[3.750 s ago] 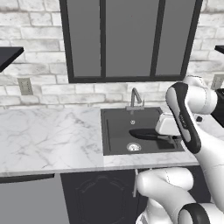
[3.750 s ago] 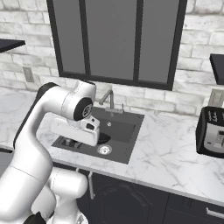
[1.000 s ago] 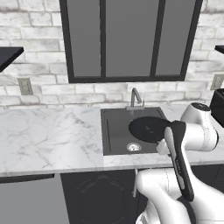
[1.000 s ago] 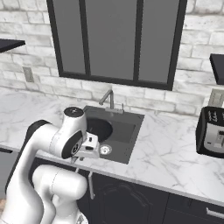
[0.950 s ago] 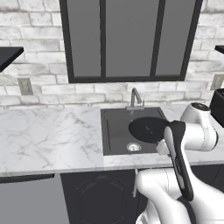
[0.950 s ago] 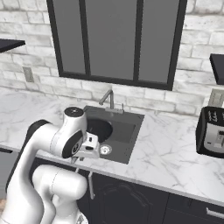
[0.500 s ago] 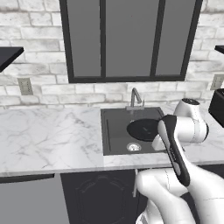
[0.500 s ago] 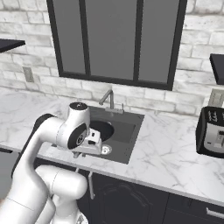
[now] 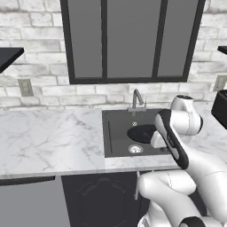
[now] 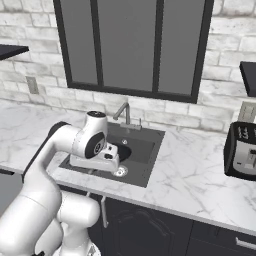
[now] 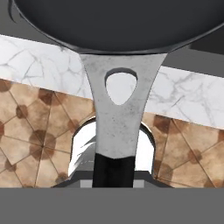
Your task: Move the pot and pan from the stove into the sink.
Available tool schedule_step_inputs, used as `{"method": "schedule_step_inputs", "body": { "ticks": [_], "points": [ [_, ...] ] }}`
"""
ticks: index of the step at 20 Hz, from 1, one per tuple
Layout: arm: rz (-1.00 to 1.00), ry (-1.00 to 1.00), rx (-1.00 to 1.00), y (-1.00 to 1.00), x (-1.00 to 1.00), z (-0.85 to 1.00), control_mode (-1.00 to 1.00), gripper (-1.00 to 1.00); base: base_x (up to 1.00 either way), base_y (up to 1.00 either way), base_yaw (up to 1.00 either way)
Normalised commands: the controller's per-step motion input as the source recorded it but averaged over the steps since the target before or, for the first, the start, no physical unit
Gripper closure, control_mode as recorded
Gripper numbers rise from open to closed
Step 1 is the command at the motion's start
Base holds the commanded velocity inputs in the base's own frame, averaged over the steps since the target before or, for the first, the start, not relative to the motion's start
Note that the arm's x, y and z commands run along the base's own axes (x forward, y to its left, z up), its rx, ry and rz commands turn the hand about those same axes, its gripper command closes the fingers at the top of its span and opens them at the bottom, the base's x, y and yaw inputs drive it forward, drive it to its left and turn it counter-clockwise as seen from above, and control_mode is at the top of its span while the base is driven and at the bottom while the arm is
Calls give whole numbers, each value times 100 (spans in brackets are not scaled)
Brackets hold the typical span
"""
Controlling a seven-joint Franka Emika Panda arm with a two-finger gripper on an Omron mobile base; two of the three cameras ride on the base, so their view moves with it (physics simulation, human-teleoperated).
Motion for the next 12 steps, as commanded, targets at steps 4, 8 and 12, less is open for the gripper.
{"method": "schedule_step_inputs", "body": {
  "ticks": [4, 8, 12],
  "points": [
    [0, 9, 0, 0, 21, -19, -100, 100, 0, 0, 0],
    [0, 2, 0, 0, 26, -18, -100, 100, 0, 0, 0],
    [-2, 0, 0, 0, 35, -15, -100, 100, 0, 0, 0]
  ]
}}
